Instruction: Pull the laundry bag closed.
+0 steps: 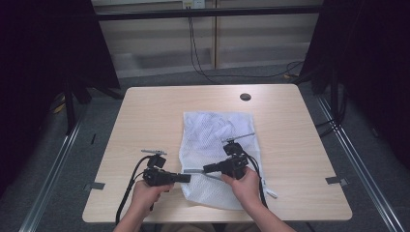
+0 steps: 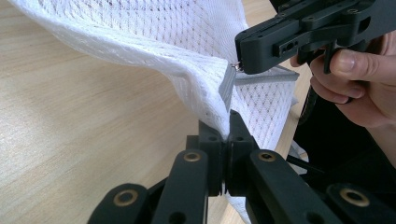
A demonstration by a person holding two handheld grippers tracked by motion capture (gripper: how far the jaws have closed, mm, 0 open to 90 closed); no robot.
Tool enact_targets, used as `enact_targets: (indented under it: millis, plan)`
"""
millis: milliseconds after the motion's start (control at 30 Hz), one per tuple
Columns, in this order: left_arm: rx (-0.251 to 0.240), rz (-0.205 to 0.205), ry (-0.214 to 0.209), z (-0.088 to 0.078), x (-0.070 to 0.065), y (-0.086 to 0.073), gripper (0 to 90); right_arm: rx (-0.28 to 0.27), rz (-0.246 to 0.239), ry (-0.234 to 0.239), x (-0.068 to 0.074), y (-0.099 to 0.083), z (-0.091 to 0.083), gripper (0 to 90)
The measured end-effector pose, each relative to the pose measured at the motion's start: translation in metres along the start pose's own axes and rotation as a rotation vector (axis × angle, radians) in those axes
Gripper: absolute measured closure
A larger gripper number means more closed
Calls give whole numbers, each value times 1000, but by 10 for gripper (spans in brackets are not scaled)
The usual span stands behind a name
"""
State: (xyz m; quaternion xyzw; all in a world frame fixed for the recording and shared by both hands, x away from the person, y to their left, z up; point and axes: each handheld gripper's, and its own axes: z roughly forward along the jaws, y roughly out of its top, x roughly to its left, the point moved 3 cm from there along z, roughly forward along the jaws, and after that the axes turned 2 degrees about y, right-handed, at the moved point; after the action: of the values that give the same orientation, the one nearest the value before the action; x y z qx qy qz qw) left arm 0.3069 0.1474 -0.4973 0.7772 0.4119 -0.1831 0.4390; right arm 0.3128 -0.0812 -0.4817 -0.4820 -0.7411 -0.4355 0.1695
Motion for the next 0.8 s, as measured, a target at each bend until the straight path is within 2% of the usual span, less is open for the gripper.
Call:
enact_targets:
  millis: [100, 200, 233, 267, 800]
  plan:
    - [2, 6, 0, 0, 1, 0, 884, -3, 0, -2, 0, 0, 0, 869]
    - [-3, -6, -1, 0, 0, 0, 884, 0, 0, -1, 0, 0, 0, 869]
    - [-3, 4, 3, -1, 1, 0, 884, 2, -4, -18, -1, 0, 0, 869]
    - [-7, -6, 0, -2, 0, 0, 884, 2, -4, -20, -1, 0, -1, 869]
    - [-7, -12, 1, -2, 1, 0, 883, -2, 8, -10, -5, -1, -5, 869]
